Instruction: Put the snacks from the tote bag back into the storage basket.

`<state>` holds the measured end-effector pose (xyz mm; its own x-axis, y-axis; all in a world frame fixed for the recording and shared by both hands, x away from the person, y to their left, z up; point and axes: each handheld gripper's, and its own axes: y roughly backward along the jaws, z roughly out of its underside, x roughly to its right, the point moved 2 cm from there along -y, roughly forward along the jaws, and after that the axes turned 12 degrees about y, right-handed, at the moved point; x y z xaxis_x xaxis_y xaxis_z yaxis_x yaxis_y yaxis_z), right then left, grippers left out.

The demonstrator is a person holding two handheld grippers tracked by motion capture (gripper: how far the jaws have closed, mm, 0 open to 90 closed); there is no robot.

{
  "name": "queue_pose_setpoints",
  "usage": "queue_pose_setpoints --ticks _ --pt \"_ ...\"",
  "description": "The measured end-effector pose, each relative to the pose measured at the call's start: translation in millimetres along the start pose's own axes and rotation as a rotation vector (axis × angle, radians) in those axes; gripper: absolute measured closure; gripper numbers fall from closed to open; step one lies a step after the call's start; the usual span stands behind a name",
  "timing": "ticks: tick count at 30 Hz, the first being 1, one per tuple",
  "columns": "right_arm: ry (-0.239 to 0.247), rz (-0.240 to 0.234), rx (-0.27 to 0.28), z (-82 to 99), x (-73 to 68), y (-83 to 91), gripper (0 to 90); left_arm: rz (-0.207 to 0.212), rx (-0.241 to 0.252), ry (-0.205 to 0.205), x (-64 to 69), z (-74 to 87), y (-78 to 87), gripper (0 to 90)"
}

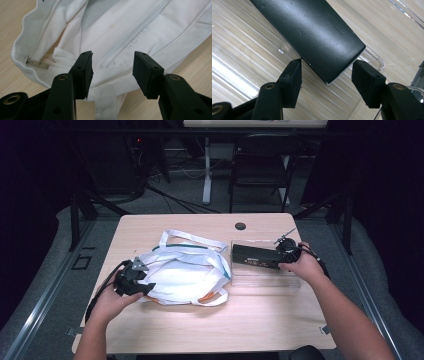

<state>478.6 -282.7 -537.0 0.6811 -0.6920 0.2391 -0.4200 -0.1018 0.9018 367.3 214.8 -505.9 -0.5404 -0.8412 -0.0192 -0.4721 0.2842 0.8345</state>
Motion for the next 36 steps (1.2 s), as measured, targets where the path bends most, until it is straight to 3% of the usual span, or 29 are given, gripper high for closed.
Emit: queue_pose_setpoints --ticks 5,6,8,14,15,21,25,28,32,36 --pt "-0.016 0.007 0.007 -1.0 2.0 -1.2 42.6 0.002 0.001 0.002 -0.2 0.2 0.3 50.3" --pt "0.001 0.001 -0.013 -1.2 3.7 0.1 42.7 0.002 0.0 0.002 -0.3 0.2 0.2 50.3" --pt "-0.028 0.006 0.02 -1.6 3.0 -2.1 42.7 0.002 0.0 0.003 -0.3 0.2 -0.1 50.2" --pt "-0.018 0.001 0.0 -2.9 6.1 -1.3 42.7 0.0 -0.002 0.0 -0.5 0.2 -0.3 50.3" --pt "-0.038 0.009 0.02 -3.1 5.2 -2.7 42.7 -0.002 -0.003 -0.002 -0.5 0.3 -0.5 50.2" --pt "-0.02 0.012 -0.008 -5.8 8.0 -3.4 42.6 -0.002 -0.003 0.001 -1.0 0.6 -1.0 50.3" --pt "-0.038 0.023 0.011 -8.5 7.0 -3.8 42.4 -0.002 -0.003 0.001 -1.1 0.7 -1.1 50.2" --pt "-0.015 0.024 -0.022 -11.0 9.4 -2.0 42.1 -0.003 -0.003 0.002 -1.4 0.9 -1.1 50.2" --pt "-0.032 0.042 0.005 -11.9 8.3 -4.5 42.2 -0.003 -0.003 0.002 -1.5 0.9 -1.1 50.2" --pt "-0.015 0.045 -0.015 -12.7 9.6 -3.5 41.8 -0.002 -0.004 0.003 -1.0 1.0 -1.7 50.2"
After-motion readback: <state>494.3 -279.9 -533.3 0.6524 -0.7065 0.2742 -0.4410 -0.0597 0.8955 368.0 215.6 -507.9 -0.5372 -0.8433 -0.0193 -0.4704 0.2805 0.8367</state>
